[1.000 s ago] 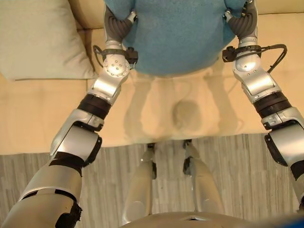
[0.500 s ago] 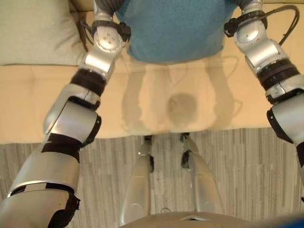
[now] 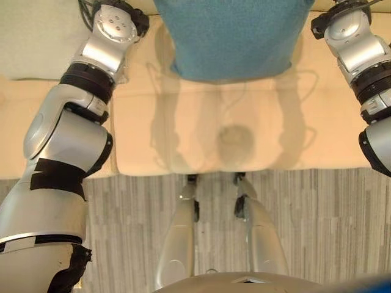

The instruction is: Pick up all the scattered cushions and arrange them neatly on the sofa.

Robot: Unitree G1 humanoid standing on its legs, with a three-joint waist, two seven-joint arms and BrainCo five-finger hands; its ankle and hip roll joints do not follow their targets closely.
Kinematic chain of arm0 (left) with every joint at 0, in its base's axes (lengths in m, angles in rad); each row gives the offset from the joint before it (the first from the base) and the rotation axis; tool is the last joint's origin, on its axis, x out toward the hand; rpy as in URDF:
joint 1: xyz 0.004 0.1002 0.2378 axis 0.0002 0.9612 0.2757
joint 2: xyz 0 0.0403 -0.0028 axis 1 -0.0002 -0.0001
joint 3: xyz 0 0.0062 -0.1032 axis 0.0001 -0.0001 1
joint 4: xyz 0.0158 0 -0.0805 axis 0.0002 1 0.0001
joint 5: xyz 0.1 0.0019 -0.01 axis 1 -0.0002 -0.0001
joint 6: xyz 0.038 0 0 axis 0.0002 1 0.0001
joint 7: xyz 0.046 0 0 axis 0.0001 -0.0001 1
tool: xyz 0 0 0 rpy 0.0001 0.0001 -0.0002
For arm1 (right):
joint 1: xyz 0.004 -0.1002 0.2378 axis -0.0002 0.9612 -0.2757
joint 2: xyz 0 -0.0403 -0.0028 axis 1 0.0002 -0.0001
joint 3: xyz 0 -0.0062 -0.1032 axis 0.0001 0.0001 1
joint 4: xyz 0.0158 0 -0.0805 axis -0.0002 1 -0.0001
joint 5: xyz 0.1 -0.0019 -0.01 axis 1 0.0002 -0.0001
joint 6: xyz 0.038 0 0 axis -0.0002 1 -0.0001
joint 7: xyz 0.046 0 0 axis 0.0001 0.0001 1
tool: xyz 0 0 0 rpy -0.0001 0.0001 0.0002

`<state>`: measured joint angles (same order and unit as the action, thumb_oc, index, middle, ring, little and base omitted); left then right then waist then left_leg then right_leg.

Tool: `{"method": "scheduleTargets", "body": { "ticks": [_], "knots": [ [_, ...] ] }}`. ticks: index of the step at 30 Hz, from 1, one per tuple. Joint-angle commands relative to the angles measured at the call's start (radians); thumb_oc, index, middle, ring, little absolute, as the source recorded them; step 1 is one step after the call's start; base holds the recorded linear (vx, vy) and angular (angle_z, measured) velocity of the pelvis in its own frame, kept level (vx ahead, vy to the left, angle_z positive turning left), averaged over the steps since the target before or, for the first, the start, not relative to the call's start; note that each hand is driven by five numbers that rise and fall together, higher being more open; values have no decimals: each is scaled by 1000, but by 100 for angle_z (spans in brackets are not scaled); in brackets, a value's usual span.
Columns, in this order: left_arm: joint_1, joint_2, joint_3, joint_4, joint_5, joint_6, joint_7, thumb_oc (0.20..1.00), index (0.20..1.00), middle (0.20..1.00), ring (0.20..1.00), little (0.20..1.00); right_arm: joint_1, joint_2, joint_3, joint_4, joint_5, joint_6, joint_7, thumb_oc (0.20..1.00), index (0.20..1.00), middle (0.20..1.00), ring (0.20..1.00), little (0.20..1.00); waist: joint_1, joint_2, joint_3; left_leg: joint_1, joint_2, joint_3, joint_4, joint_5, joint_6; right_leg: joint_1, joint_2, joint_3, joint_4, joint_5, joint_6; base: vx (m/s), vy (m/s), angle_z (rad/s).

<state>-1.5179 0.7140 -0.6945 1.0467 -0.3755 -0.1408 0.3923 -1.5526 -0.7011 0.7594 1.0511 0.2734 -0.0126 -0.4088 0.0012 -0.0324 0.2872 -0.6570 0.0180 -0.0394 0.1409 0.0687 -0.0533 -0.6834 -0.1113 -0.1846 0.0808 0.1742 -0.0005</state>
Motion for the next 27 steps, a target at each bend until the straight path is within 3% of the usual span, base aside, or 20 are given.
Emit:
{"method": "scheduleTargets", "body": {
  "ticks": [1,2,3,7,13,14,18,21,27],
  "knots": [
    [-57,89,18,29,-12,-39,5,1000,1000,1000,1000,1000,8,-73,-10,8,29,-37,-30,1000,1000,1000,1000,1000,20,-18,-63,75,-12,40,-20,-99,-15,120,-37,36,26,-131,124,-47,33,0],
    [-48,114,20,23,-11,-39,2,1000,1000,1000,1000,1000,22,-101,-21,-3,32,-37,-31,1000,1000,1000,1000,1000,17,-21,-59,72,-18,50,-20,-72,-11,120,-45,28,23,-106,118,-33,31,0],
    [-8,166,48,4,-22,-41,-4,1000,1000,1000,1000,1000,62,-156,-61,-32,63,-52,-35,1000,1000,1000,1000,1000,15,-20,-69,93,-16,52,-22,-79,-10,142,-44,27,18,-108,117,-33,31,1],
    [85,217,104,-55,-32,-48,-17,1000,1000,1000,1000,1000,181,-212,-159,-73,110,-70,-26,1000,1000,1000,1000,1000,13,-21,-79,129,-15,55,-22,-90,-10,184,-43,23,8,-114,117,52,-3,2],
    [581,264,395,-375,-6,-72,-47,1000,1000,1000,1000,1000,649,-291,-435,-293,36,-86,27,1000,1000,1000,1000,1000,7,-27,-112,266,-11,60,-62,-105,-10,324,-35,18,-19,-136,115,96,-22,-1],
    [591,263,400,-383,-4,-69,-47,1000,1000,1000,1000,1000,660,-291,-440,-301,33,-84,26,1000,1000,1000,1000,1000,7,-27,-114,270,-11,60,-64,-104,-10,327,-34,17,-21,-136,115,91,-29,-1],
    [1050,169,609,-611,77,-60,-115,1000,1000,1000,1000,1000,1084,-223,-680,-465,-64,-86,88,1000,1000,1000,1000,1000,0,-25,-143,374,-7,58,-127,-93,-8,418,-35,9,-44,-147,120,121,-37,-1],
    [1266,66,679,-652,121,-40,-180,1000,1000,1000,1000,1000,1235,-154,-748,-490,-144,-83,127,1000,1000,1000,1000,1000,0,-19,-161,435,-6,60,-160,-89,-5,471,-30,6,-61,-155,121,100,-18,4],
    [1488,-99,661,-454,269,27,-279,1000,1000,1000,1000,1000,1382,-17,-735,-354,-318,-51,189,1000,1000,1000,1000,1000,-4,-17,-197,528,-1,73,-191,-89,5,559,-16,8,-89,-162,122,49,-12,5]
  ]
}}
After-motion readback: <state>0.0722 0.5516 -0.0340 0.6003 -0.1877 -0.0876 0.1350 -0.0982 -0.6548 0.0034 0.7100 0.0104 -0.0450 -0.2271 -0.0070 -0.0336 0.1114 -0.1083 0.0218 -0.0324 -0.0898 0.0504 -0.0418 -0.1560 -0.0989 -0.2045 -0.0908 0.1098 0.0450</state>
